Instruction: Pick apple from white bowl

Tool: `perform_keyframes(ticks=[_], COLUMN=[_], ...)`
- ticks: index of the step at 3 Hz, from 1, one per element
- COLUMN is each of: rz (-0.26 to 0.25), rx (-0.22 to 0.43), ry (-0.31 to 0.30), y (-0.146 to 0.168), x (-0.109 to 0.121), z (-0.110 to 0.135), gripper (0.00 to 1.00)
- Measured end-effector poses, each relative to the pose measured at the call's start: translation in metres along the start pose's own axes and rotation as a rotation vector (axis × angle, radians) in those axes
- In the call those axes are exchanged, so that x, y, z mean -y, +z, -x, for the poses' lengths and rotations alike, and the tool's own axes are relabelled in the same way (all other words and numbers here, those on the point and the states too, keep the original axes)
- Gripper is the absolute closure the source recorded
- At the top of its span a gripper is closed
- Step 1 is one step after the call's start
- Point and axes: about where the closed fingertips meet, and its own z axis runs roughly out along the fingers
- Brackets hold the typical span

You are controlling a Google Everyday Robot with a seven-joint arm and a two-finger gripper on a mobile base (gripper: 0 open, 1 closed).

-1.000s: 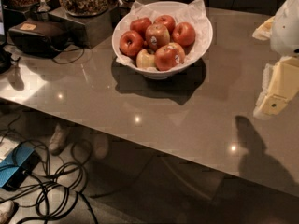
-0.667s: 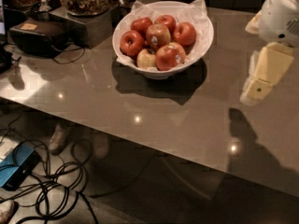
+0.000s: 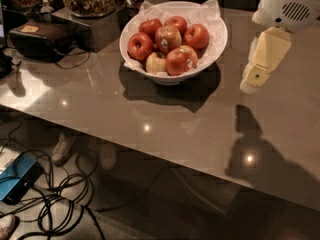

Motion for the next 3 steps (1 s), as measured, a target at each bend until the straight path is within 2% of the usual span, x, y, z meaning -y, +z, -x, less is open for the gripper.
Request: perform_keyframes(ticks=[1, 2, 3], rz=[-0.010, -0.026, -0.029], rx=[0.009, 0.037, 0.065], ry=[0.054, 0.041, 0.063], y=[0.001, 0.000, 0.002], x=[0.025, 0.029, 0.033], z=[0.066, 0.082, 0.085], gripper=[0.00, 0.00, 0.00])
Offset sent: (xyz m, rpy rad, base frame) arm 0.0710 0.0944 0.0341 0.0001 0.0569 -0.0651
